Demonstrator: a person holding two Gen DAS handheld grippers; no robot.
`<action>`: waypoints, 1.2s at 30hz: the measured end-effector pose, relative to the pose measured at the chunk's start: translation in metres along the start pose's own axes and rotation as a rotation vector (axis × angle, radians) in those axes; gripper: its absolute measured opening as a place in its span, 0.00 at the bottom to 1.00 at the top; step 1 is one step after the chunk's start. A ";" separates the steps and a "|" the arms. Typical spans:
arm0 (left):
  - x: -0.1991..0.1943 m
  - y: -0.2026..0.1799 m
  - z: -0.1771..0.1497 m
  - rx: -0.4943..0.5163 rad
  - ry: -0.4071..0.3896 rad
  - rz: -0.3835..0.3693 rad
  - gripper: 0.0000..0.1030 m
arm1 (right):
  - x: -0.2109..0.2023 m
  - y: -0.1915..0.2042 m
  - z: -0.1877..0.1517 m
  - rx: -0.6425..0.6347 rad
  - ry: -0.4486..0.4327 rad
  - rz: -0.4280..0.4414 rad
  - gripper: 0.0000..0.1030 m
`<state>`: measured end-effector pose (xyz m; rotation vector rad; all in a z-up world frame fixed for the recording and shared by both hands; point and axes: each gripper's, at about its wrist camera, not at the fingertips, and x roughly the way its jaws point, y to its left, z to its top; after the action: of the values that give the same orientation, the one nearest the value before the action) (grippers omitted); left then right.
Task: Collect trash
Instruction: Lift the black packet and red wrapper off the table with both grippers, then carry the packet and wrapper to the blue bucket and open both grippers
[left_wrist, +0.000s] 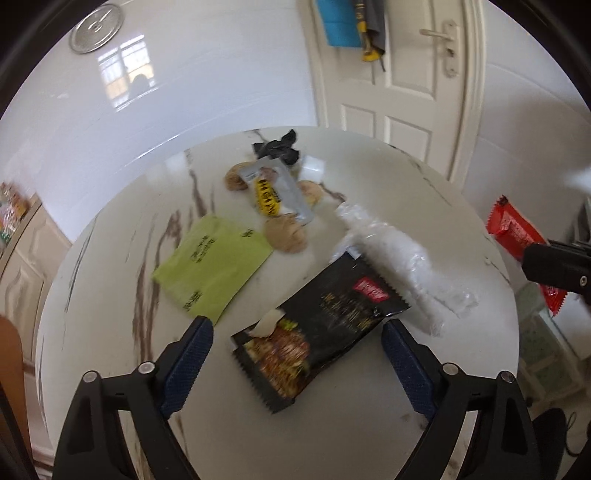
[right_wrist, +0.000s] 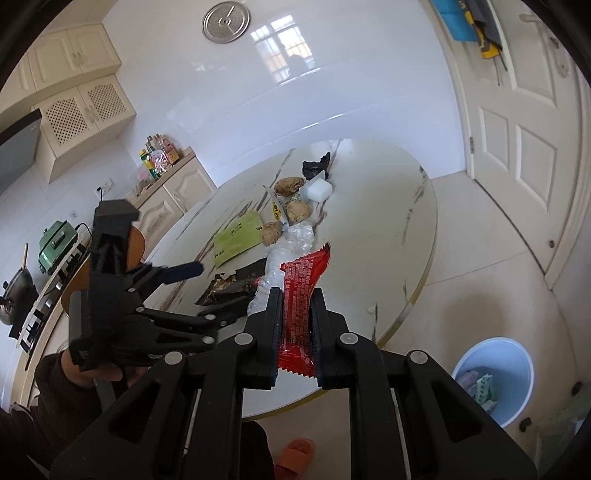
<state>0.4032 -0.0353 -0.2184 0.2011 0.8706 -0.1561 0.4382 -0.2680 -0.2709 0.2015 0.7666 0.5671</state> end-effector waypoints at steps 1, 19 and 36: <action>0.001 0.002 0.001 -0.014 0.004 -0.046 0.68 | -0.001 -0.001 0.000 0.000 -0.001 -0.001 0.13; -0.059 0.027 0.002 -0.186 -0.142 -0.143 0.04 | -0.019 -0.004 -0.002 0.007 -0.043 0.014 0.13; 0.026 -0.207 0.084 0.133 -0.011 -0.428 0.04 | -0.118 -0.145 -0.050 0.207 -0.139 -0.305 0.14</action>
<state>0.4367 -0.2574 -0.2090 0.1349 0.8848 -0.6152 0.3939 -0.4559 -0.2896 0.3057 0.7035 0.1823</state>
